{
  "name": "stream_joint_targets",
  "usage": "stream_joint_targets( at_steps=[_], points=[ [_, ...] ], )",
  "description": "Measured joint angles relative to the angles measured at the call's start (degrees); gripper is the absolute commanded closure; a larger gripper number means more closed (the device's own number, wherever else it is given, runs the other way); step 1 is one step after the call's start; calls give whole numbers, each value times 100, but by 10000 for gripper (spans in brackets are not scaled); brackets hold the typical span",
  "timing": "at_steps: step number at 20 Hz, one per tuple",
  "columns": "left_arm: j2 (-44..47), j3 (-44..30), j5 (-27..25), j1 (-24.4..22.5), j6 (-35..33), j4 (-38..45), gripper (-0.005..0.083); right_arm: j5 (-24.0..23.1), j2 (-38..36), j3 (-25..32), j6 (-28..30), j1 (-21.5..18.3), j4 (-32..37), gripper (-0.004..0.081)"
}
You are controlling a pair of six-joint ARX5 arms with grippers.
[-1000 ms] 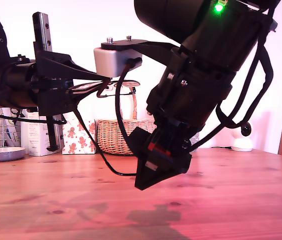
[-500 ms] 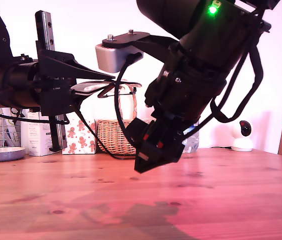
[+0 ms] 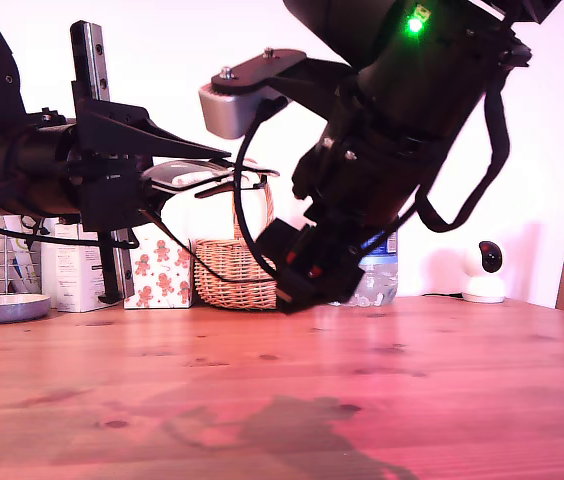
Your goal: Pick up the glasses and close them, then place them back on the table
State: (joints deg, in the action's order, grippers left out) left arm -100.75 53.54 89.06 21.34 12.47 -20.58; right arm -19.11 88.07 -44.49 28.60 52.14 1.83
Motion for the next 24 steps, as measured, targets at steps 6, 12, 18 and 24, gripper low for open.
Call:
stream_joint_targets(
  at_steps=[6, 12, 18, 24],
  points=[
    [0, 0, 2, 0, 0, 2, 795, -256, 0, -2, 197, 0, 328, 349],
    [0, 0, 0, 0, 0, 37, 795, -385, -111, -4, 448, 0, 269, 349],
    [0, 0, 0, -199, 0, 61, 795, -382, -428, -33, -389, -232, -1062, 352],
    [0, 0, 0, -323, 0, 90, 795, -369, -428, -35, -1694, -566, -1851, 786]
  ],
)
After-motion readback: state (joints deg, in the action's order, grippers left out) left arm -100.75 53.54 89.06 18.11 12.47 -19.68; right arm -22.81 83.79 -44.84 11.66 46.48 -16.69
